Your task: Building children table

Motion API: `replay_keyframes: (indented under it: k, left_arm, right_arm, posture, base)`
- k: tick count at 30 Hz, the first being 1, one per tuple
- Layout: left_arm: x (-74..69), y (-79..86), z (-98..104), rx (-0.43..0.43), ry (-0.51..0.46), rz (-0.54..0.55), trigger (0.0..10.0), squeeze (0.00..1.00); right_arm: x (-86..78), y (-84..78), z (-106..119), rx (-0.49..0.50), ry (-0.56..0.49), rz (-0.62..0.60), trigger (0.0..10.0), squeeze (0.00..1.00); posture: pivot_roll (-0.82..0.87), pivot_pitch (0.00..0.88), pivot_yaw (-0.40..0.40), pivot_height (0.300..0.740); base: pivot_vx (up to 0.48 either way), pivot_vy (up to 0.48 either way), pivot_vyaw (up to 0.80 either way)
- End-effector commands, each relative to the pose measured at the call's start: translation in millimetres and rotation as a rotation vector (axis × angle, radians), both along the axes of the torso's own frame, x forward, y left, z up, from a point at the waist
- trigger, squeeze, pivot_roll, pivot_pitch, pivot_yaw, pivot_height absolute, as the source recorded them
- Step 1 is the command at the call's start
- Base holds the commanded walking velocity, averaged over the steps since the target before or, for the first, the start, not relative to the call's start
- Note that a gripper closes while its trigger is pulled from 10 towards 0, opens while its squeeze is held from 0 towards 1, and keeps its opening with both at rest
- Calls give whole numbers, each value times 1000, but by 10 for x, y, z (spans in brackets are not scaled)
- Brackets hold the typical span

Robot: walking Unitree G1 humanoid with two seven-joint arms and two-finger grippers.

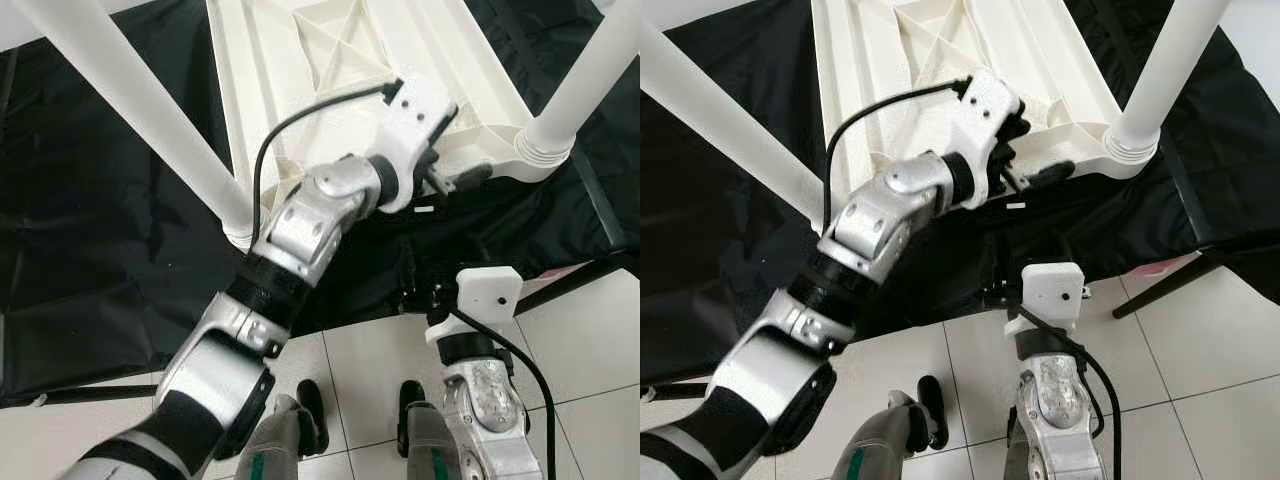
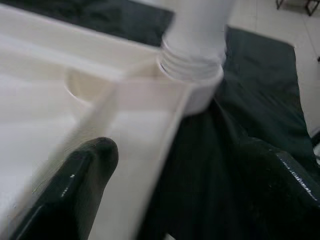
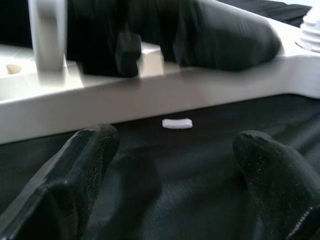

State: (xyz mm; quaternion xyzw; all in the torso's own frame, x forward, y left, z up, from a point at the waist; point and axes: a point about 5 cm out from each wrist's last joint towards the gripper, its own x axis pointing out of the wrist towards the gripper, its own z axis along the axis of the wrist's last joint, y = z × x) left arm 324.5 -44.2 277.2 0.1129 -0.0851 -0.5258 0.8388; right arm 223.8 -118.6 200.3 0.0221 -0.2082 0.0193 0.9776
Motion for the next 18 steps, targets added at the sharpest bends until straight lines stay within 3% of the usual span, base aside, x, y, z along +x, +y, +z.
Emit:
replay_keyframes:
  k: [1, 8, 18]
  left_arm:
    - [-120, -57, -49, 71, 10, -181, 10000, 0]
    - [-153, -168, -48, 75, 8, -173, 10000, 0]
    - [-123, -270, -18, 82, -6, -139, 10000, 0]
  right_arm:
    - [-22, 28, -58, 5, 22, 15, 10000, 0]
    - [-63, -66, -66, 4, 25, -41, 10000, 0]
    - [-73, -68, -58, 10, 20, -53, 10000, 0]
  posture:
    - [-167, 343, 185, 740]
    - [-202, 343, 198, 740]
    - [-214, 346, 210, 740]
  base:
    - [0, 0, 0]
    - [0, 0, 0]
    - [0, 0, 0]
